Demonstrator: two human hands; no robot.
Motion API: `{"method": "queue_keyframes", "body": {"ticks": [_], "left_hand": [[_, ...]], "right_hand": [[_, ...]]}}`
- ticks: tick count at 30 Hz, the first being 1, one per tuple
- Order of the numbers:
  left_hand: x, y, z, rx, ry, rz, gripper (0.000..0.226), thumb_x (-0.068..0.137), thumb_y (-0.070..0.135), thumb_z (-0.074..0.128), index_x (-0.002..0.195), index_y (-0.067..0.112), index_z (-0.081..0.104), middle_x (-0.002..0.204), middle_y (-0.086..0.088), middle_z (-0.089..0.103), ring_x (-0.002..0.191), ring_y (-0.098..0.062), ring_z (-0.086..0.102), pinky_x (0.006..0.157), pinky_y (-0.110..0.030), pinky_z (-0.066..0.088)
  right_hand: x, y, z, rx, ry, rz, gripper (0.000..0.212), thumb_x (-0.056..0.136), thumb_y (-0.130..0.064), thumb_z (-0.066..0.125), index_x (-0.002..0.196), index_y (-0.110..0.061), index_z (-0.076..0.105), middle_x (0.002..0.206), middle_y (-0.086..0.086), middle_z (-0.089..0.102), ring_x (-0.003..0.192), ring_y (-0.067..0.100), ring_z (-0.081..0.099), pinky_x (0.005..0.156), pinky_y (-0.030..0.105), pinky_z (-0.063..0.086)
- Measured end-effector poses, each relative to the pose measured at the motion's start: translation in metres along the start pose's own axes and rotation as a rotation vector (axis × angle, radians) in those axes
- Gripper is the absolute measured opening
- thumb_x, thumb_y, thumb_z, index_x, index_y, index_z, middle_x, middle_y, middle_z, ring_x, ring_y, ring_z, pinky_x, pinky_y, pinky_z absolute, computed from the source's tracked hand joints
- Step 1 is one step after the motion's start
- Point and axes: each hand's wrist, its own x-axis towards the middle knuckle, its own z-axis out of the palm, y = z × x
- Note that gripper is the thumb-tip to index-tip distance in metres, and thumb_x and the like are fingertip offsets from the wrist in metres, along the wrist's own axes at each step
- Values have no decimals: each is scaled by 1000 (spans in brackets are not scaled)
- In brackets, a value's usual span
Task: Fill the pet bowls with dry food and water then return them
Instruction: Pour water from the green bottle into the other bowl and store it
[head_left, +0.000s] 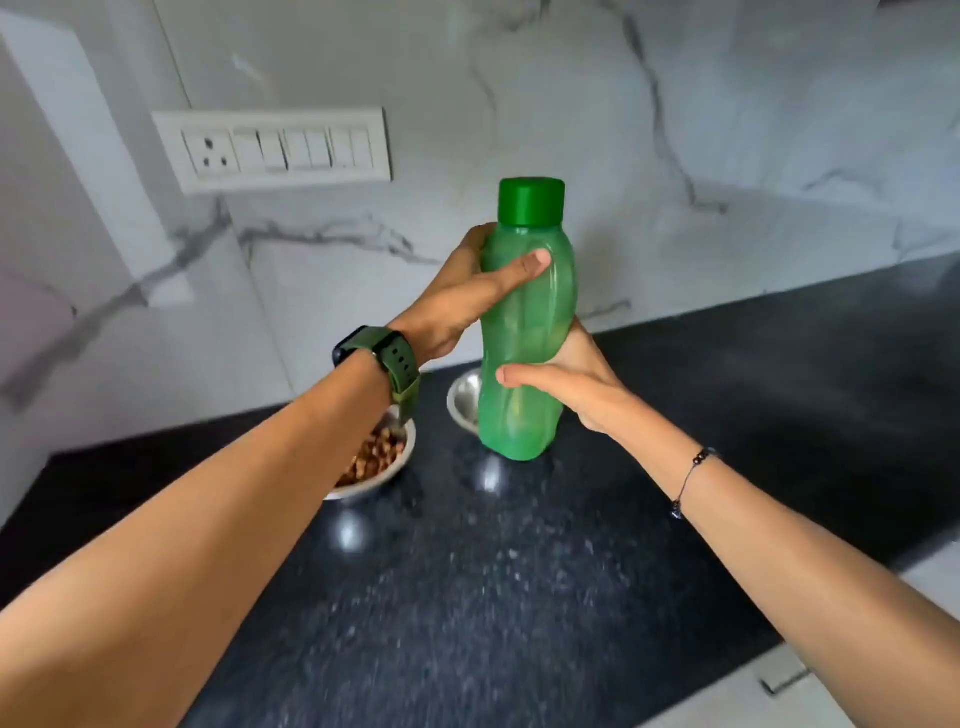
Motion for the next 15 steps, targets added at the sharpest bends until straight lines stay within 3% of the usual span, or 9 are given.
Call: {"method": "queue_keyframes", "body": {"ticks": [3,7,11,15], "left_hand": [[-15,-37,3,38,30,-41,43,89,21,64,126,11,44,105,4,63,90,-3,64,74,-15,54],[-23,-59,6,110,-37,-60,53,86,18,67,132,10,42,114,-3,62,101,-13,63,86,-22,55],[-27,-64,3,113,-203,-73,55,83,6,70,129,16,42,103,2,59,93,-7,61,79,-18,54],[-27,-67,9,90,-162,-63,43,64,15,77,99,21,51,108,-23,63,91,-21,62,83,-38,54]], "right_hand": [[-25,42,23,-32,28,109,91,38,-36,84,120,-25,48,112,-1,64,104,15,62,90,40,53],[-41,73,34,-48,-6,162,107,37,-42,82,133,-21,37,117,0,62,109,16,60,93,40,51],[-53,93,37,-62,-2,142,96,52,-24,88,134,-17,38,115,-3,60,109,13,58,91,31,49],[-55,101,40,-90,24,105,88,57,-17,88,129,-15,39,111,-6,58,103,8,55,86,23,46]]}}
